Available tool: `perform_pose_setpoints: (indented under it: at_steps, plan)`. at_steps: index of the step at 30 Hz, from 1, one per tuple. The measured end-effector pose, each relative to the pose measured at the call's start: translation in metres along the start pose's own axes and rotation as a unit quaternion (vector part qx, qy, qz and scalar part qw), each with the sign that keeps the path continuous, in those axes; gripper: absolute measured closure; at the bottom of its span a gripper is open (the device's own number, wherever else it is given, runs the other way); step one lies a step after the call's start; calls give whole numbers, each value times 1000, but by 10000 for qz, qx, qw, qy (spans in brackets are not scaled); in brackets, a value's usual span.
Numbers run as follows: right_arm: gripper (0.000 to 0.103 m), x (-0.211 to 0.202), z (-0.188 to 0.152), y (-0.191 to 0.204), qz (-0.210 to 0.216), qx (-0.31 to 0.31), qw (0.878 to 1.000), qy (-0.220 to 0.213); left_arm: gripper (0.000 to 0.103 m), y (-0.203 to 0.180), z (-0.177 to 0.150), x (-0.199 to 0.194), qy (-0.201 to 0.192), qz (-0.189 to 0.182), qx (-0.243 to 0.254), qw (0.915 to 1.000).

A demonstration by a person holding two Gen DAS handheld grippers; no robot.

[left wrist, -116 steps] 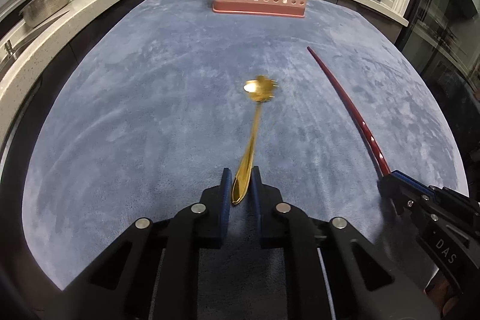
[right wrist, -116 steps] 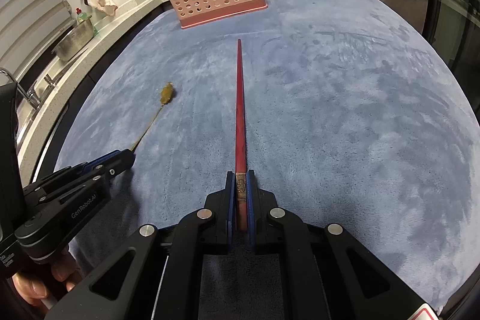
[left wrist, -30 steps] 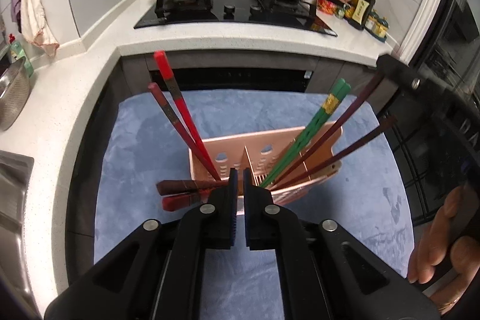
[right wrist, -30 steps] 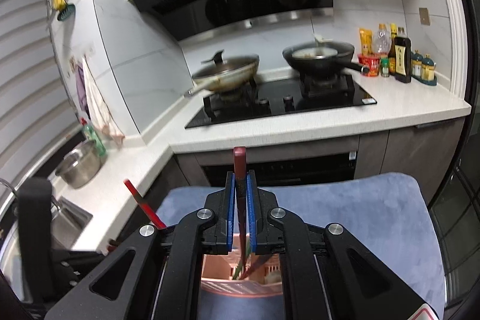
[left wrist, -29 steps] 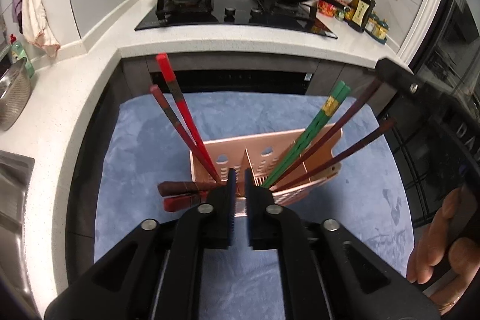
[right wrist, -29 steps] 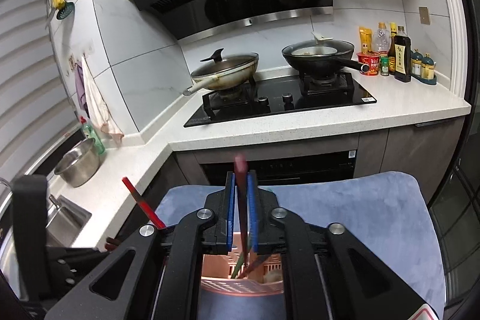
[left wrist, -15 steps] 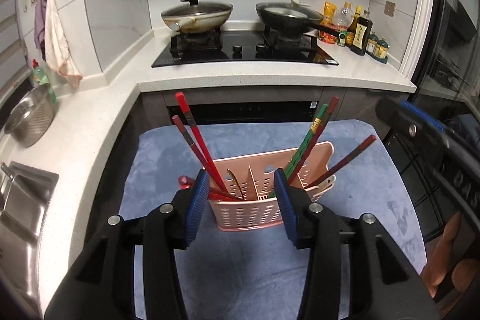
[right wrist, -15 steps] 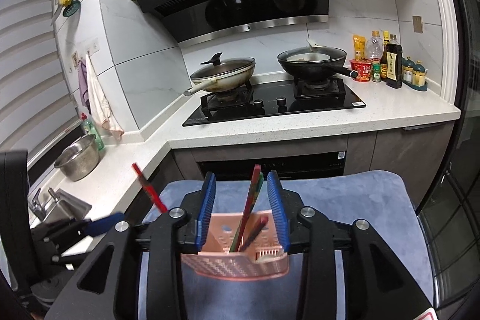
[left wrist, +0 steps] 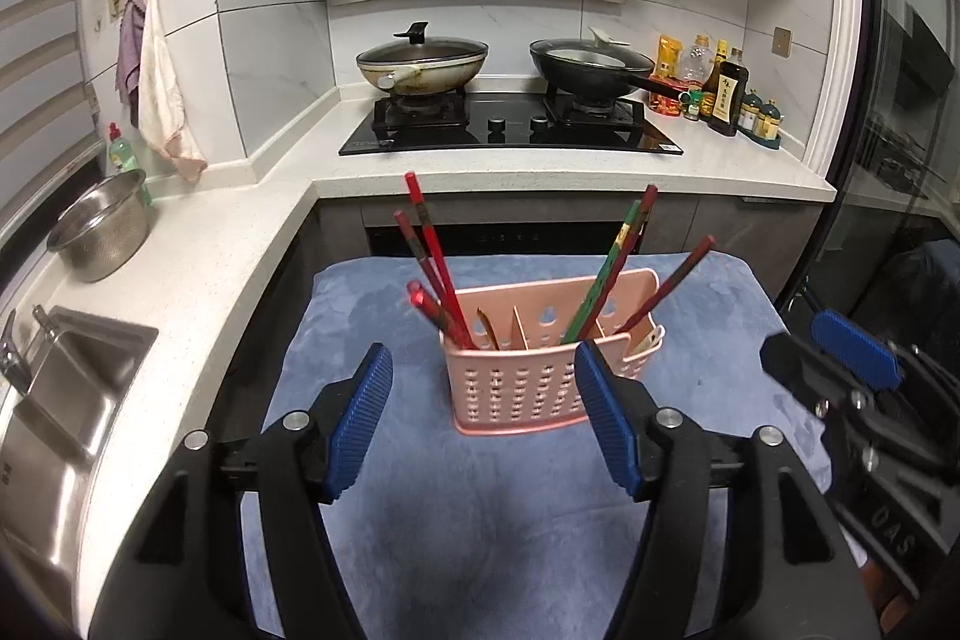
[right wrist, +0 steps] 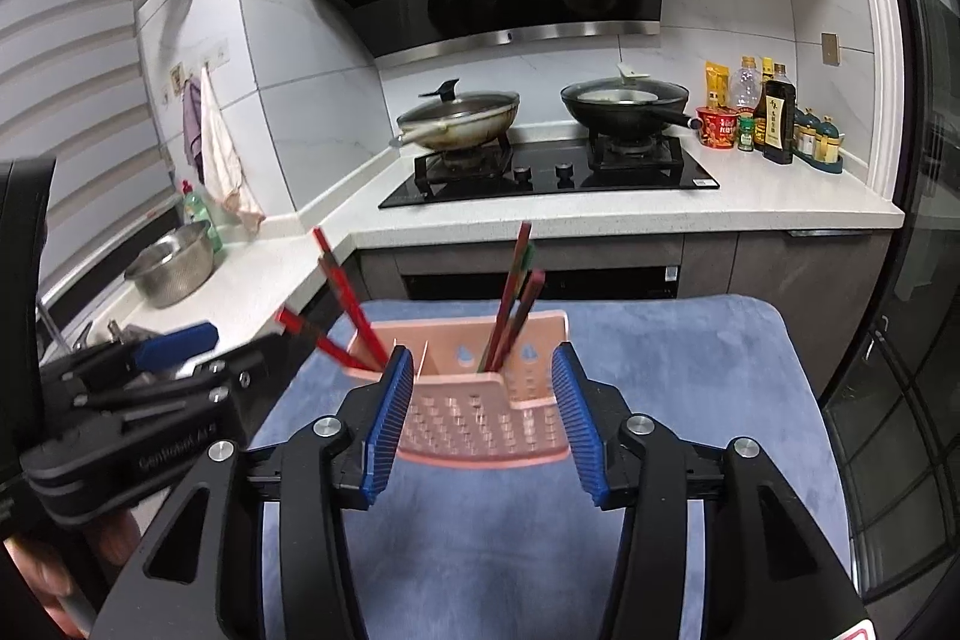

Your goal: Organize utensils

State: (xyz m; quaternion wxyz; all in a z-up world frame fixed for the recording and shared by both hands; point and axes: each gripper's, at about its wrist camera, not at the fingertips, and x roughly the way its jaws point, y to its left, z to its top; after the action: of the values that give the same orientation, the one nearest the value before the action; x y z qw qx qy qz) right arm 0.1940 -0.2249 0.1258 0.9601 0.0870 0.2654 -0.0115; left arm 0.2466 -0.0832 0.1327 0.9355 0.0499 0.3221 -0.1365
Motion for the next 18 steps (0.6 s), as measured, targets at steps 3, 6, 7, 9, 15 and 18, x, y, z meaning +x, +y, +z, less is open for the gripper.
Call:
perform_pose_setpoints:
  at_steps: [3, 6, 7, 9, 15, 18]
  plan:
    - [53, -6, -12, 3, -14, -30, 10000, 78, 43, 1, -7, -3, 17, 41, -15, 10000]
    - [49, -12, -21, 5, -93, -83, 9999, 103, 43, 1, -15, -8, 22, 73, -15, 10000]
    - [49, -14, -24, 7, -135, -102, 9998, 110, 43, 2, -18, -9, 22, 83, -38, 10000]
    - [48, -18, -30, 8, -162, -124, 9997, 139, 42, 4, -24, -13, 23, 90, -76, 9999]
    - [43, -32, -47, 12, -236, -114, 9995, 201, 39, 7, -42, -21, 56, 172, -126, 9998]
    - [42, -37, -54, 13, -255, -93, 9993, 257, 38, 8, -51, -25, 71, 246, -119, 9996]
